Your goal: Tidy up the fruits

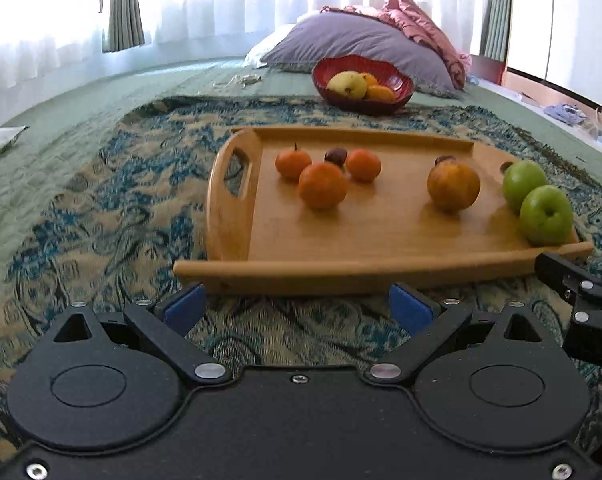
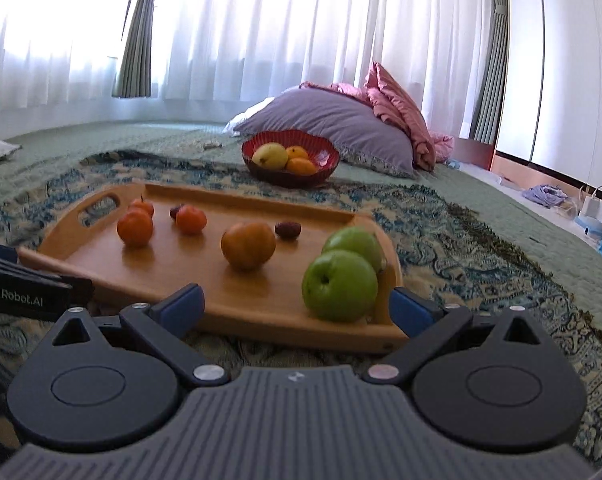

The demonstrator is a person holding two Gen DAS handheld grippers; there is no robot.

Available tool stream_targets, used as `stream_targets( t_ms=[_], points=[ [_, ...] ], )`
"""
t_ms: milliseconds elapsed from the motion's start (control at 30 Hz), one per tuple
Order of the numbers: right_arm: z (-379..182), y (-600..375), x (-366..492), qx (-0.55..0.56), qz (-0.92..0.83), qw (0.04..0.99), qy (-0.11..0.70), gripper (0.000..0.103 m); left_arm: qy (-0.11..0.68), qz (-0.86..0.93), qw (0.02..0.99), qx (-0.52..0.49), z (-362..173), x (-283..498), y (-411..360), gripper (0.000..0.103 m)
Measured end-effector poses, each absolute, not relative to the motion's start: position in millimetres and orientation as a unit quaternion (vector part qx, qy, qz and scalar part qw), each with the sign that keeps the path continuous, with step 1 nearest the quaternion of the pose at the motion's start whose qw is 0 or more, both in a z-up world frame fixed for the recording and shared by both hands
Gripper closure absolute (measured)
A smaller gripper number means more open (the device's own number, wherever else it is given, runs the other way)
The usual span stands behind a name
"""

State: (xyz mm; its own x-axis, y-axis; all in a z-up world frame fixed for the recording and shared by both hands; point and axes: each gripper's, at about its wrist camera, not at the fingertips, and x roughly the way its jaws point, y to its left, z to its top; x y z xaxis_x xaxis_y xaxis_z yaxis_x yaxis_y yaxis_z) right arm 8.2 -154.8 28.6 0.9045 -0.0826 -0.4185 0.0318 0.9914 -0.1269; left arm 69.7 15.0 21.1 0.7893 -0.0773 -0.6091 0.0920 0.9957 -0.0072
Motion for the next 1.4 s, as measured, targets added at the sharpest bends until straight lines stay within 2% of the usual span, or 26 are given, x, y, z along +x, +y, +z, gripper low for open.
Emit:
stream_targets(
  t_ms=[500,667,1400],
  points=[
    [-4,-157,27,-0.057,-0.028,0.966,0.251,0.0,0.331,-0.033,0.943,0.012,2,81,11,0.004],
    [-10,-157,29,-0.06,-0.021,0.964,0.258,0.0,0.332,-0.03,0.943,0.011,-1,83,10,0.0],
    [-23,-173,39,-0.004,0.005,0.959,0.285,0.0,0.334,-0.033,0.942,0.0,-9,87,14,0.0]
  ],
)
